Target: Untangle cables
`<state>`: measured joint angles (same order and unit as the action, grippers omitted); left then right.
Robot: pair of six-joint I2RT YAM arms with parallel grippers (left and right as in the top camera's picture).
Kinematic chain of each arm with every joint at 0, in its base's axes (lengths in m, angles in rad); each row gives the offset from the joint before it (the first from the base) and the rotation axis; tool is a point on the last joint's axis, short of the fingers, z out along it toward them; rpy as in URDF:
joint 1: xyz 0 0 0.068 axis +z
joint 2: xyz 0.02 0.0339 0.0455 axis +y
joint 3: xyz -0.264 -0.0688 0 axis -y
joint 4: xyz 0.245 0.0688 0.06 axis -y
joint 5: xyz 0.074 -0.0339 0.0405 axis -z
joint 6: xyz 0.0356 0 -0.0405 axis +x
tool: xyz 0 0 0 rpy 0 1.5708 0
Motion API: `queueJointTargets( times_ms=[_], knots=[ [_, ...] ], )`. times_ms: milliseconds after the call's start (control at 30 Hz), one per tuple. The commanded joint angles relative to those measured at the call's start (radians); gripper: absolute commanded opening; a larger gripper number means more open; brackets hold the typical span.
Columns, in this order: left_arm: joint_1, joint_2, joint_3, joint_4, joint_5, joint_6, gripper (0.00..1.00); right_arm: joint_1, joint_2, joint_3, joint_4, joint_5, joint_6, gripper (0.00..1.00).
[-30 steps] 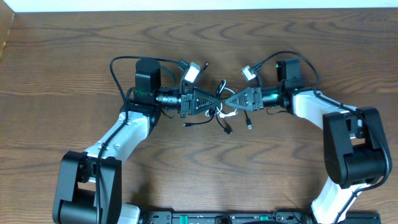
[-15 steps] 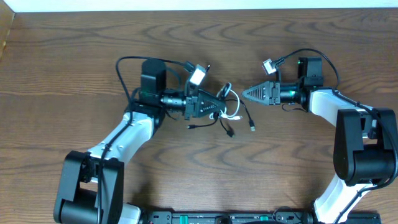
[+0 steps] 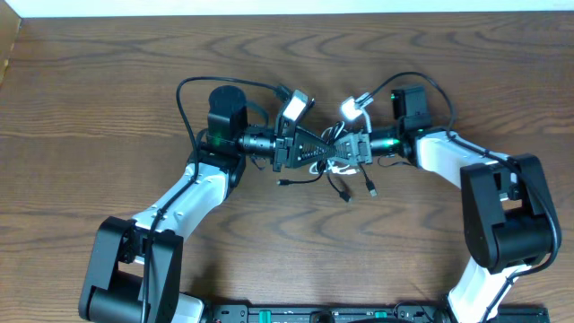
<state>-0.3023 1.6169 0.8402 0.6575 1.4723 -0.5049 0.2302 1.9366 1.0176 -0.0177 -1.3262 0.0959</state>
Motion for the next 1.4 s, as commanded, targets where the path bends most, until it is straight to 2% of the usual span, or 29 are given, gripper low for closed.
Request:
queueJointTargets(
  times_ms=[0, 167, 267, 533, 700, 833, 900, 967, 1000, 1133, 1267, 1367],
  knots=[
    [0.002, -0.003, 0.0, 0.057, 0.047, -0.121, 0.07, 0.02, -0.012, 0.0, 0.007, 0.09, -0.034, 0.3],
    [0.005, -0.003, 0.0, 0.056, 0.042, -0.117, 0.08, -0.006, -0.012, 0.0, 0.006, 0.089, -0.005, 0.08],
    [0.005, -0.003, 0.0, 0.056, 0.023, -0.117, 0.07, -0.04, -0.013, 0.0, -0.001, 0.085, 0.035, 0.02],
    [0.005, -0.003, -0.002, 0.021, -0.129, -0.105, 0.07, -0.11, -0.021, 0.001, -0.076, 0.082, 0.064, 0.01],
    [0.005, -0.003, -0.003, -0.215, -0.334, 0.022, 0.07, -0.117, -0.068, 0.001, -0.123, 0.116, 0.064, 0.01],
    [0.005, -0.003, -0.003, -0.433, -0.575, 0.113, 0.08, -0.114, -0.14, 0.001, -0.222, 0.301, 0.063, 0.02],
    [0.005, -0.003, -0.003, -0.48, -0.643, 0.127, 0.09, -0.11, -0.183, 0.001, -0.279, 0.43, 0.056, 0.01],
    [0.005, -0.003, -0.003, -0.488, -0.654, 0.138, 0.22, -0.093, -0.249, 0.001, -0.348, 0.607, 0.033, 0.01],
    [0.005, -0.003, -0.003, -0.488, -0.654, 0.138, 0.25, -0.084, -0.27, 0.001, -0.365, 0.665, 0.032, 0.01],
    [0.005, -0.003, -0.002, -0.504, -0.654, 0.138, 0.28, 0.0, -0.367, 0.001, -0.415, 0.905, 0.018, 0.01],
    [0.005, -0.003, 0.0, -0.571, -0.66, 0.138, 0.28, 0.142, -0.393, 0.001, -0.43, 1.125, -0.008, 0.01],
    [0.005, -0.003, 0.0, -0.65, -0.752, 0.139, 0.28, 0.222, -0.386, 0.001, -0.438, 1.209, -0.044, 0.01]
  ],
)
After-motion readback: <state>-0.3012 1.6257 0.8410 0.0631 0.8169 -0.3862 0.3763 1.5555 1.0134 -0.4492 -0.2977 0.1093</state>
